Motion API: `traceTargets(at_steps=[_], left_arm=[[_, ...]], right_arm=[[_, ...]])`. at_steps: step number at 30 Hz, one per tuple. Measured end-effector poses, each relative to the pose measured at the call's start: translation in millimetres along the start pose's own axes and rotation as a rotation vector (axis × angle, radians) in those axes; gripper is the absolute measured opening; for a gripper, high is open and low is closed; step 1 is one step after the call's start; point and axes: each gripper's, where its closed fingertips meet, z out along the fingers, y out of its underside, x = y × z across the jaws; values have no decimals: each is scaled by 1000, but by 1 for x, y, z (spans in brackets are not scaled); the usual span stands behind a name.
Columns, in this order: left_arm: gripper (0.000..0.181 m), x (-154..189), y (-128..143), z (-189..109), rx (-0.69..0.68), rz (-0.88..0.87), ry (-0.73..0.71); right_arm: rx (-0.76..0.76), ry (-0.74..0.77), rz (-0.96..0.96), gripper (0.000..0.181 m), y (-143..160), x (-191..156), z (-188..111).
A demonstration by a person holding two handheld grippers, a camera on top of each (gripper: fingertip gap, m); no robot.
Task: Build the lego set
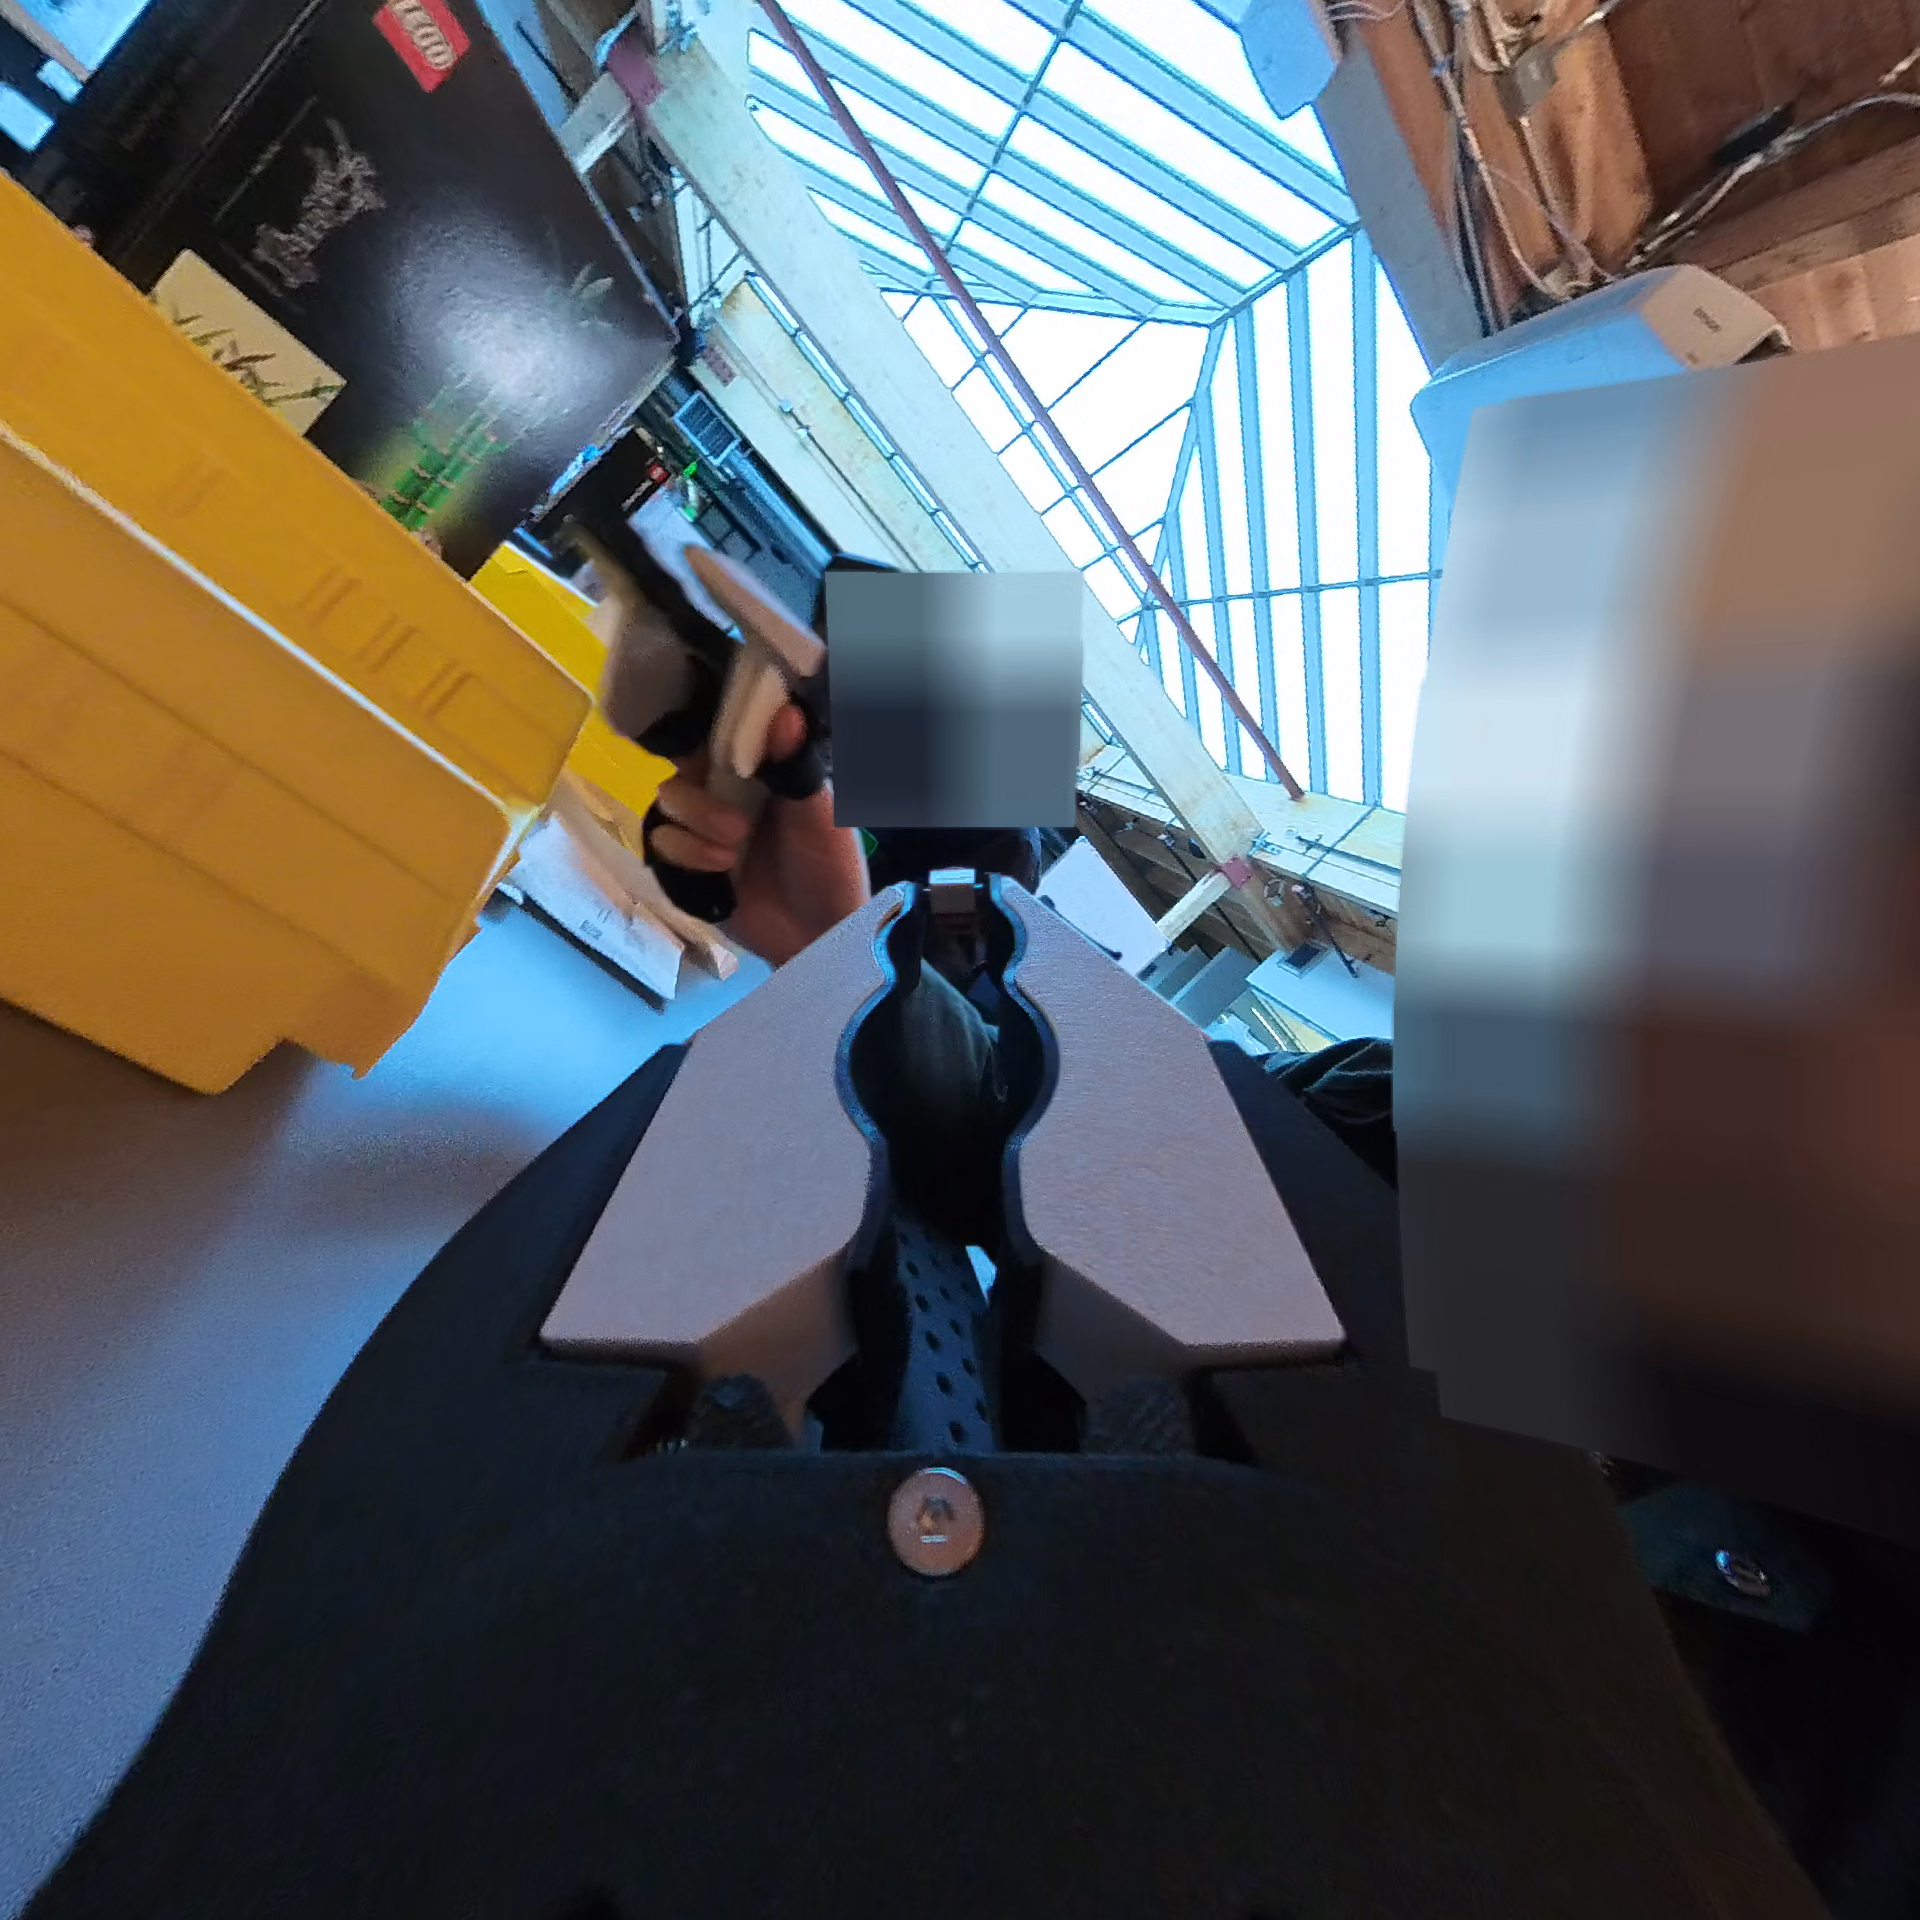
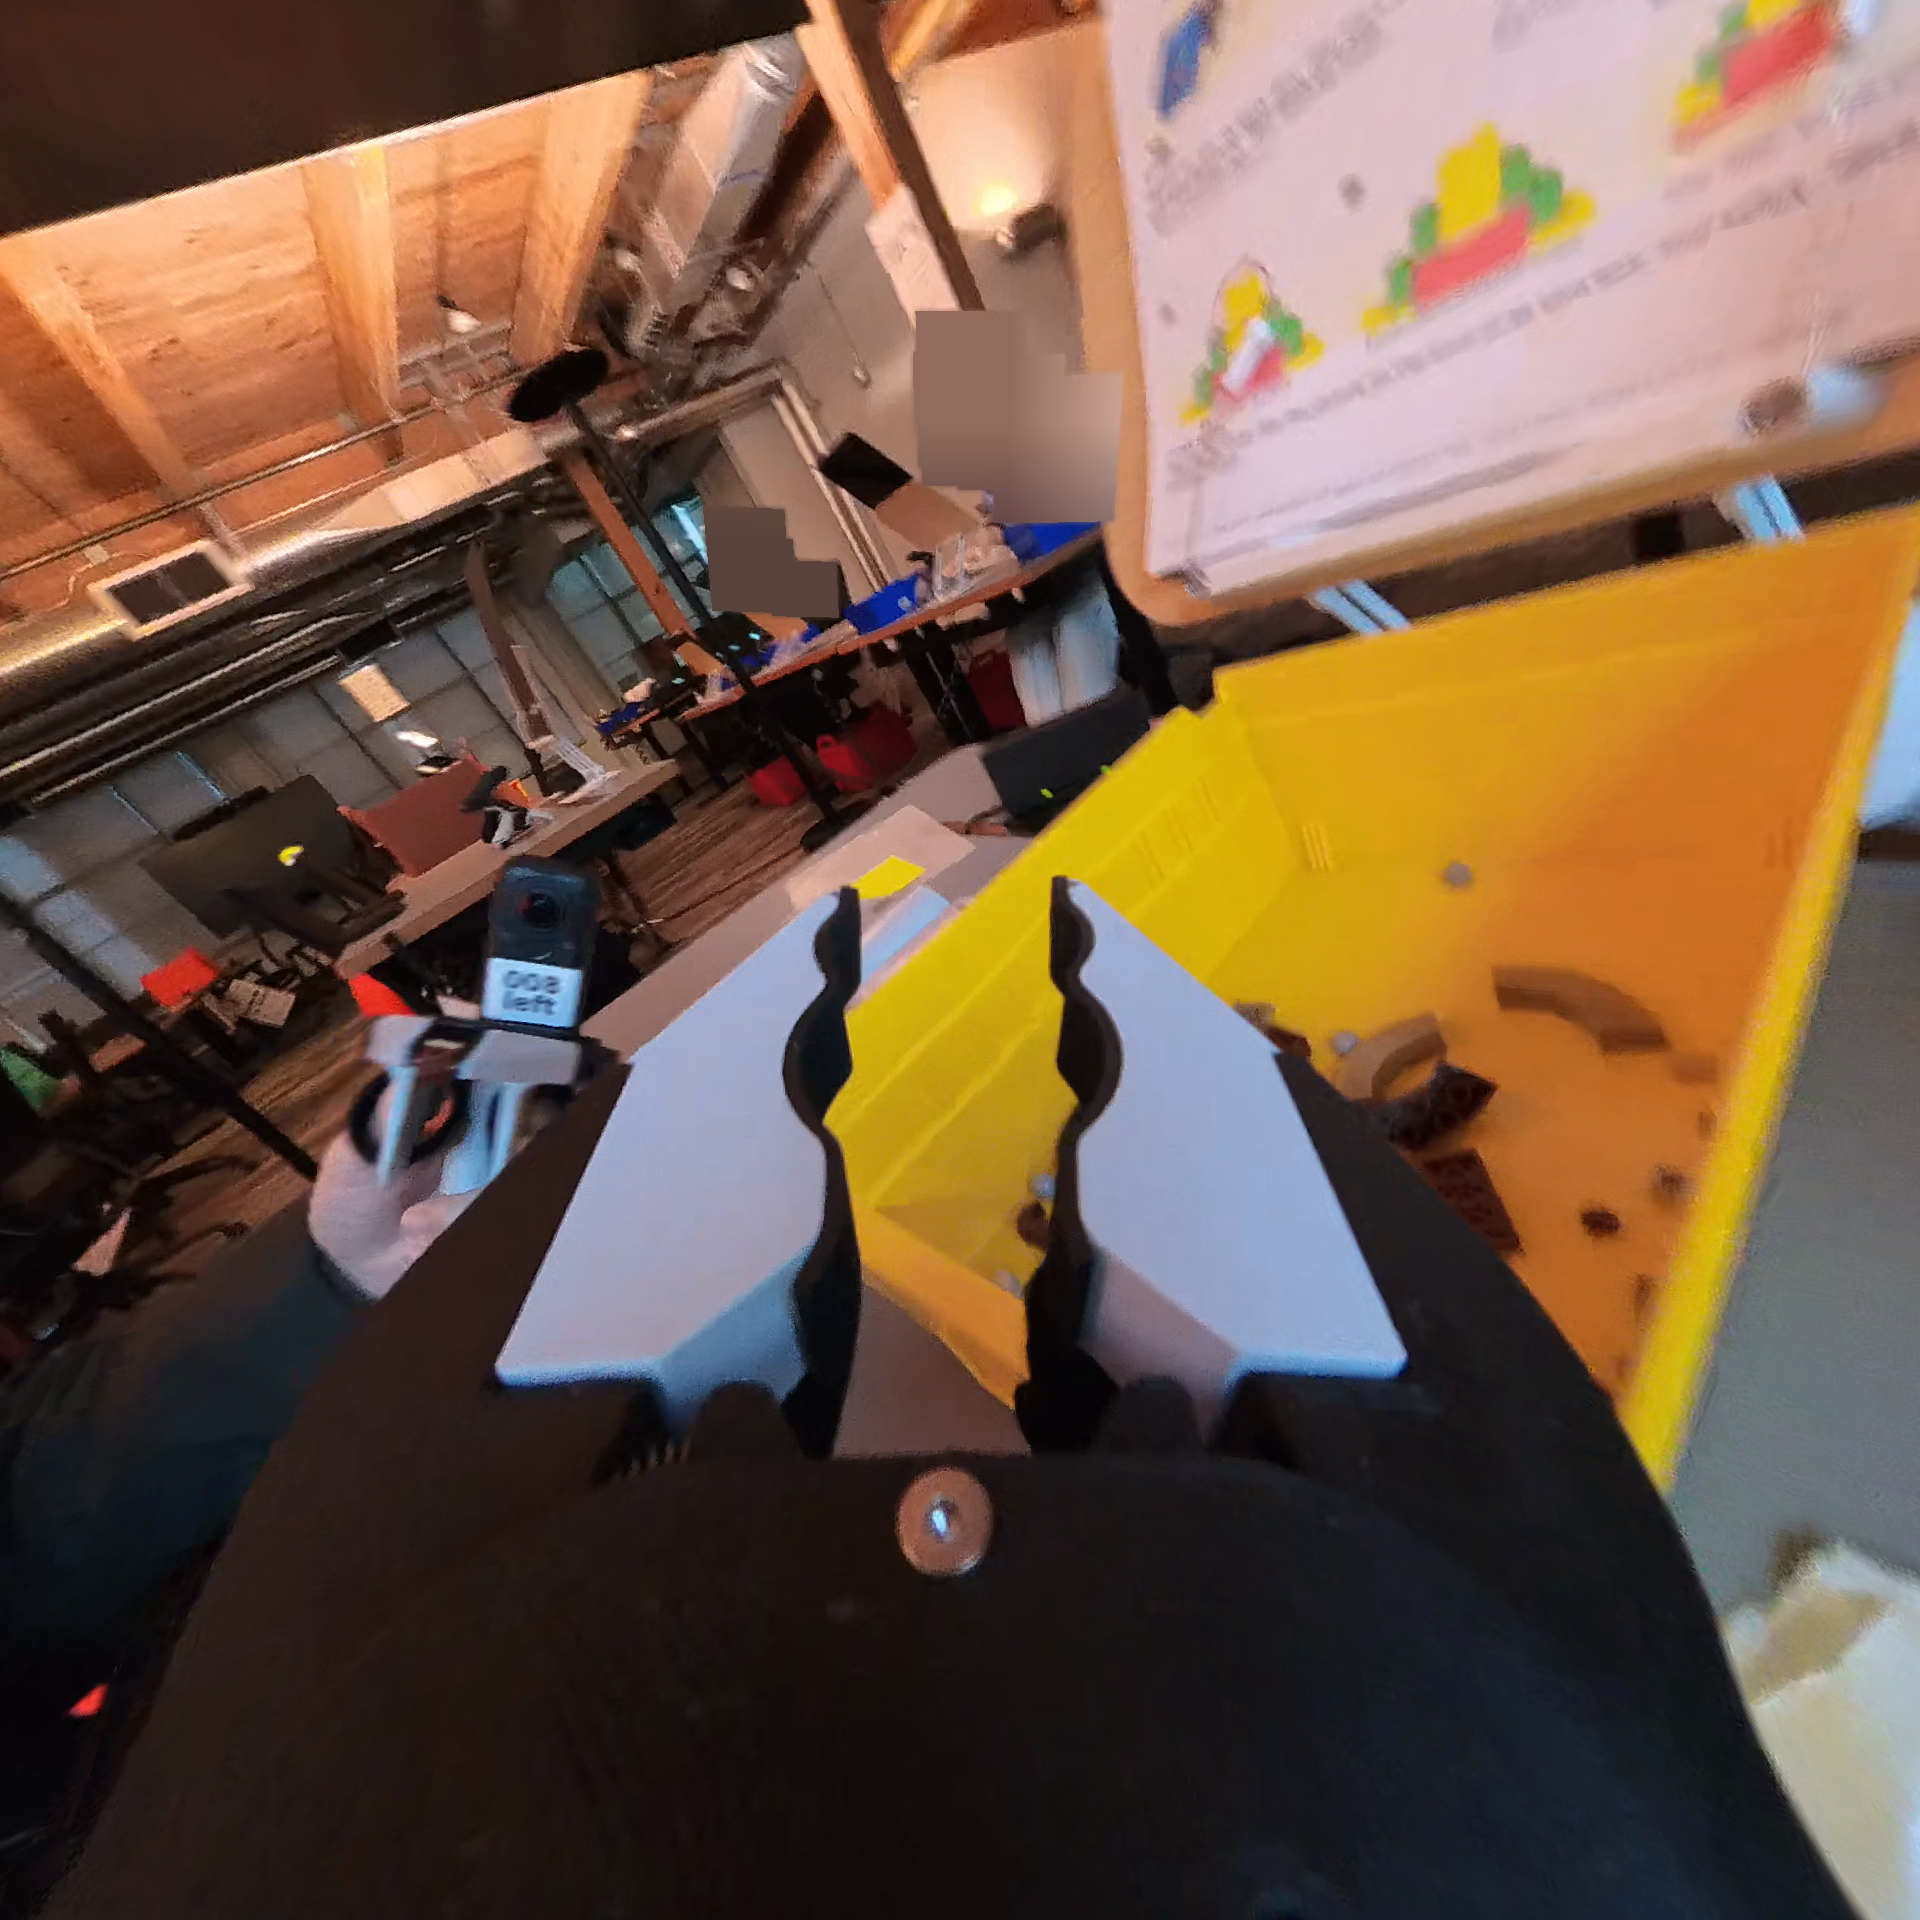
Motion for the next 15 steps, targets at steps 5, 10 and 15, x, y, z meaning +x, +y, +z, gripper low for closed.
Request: traceTargets(at_steps=[5, 10, 15], left_arm=[[7, -3, -3, 1, 44, -53, 17], [8, -5, 9, 13, 3, -78, 20], [8, -7, 13, 19, 3, -66, 1]], right_arm=[[-93, -265, -367, 36, 30, -91, 14], [-212, -259, -877, 34, 91, -138, 30], [-157, -159, -999, 11, 87, -142, 33]])
